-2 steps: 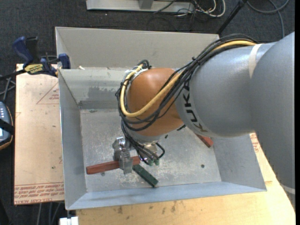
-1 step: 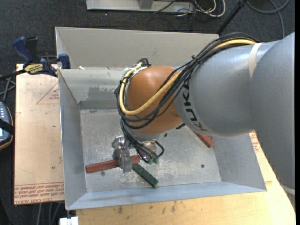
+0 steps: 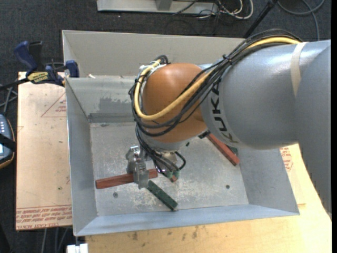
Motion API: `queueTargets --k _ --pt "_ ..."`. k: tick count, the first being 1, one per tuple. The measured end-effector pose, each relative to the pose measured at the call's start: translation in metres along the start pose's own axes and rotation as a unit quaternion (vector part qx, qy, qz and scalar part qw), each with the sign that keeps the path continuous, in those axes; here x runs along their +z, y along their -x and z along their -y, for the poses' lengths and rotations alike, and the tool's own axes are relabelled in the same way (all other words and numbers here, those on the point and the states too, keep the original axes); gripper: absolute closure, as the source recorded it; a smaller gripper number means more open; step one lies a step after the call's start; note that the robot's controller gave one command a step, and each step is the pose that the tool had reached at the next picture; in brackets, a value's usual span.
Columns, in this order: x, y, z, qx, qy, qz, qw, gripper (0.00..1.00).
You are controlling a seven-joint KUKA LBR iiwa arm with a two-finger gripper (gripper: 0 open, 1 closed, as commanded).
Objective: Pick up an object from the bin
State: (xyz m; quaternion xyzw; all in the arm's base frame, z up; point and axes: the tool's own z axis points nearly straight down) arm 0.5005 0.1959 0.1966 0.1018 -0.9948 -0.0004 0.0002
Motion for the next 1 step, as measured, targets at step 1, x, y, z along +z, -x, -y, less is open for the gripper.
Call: queueTargets --k 1 --pt "-0.017 -0.0006 0.0031 0.007 0.0 0.0021 1.0 1.0"
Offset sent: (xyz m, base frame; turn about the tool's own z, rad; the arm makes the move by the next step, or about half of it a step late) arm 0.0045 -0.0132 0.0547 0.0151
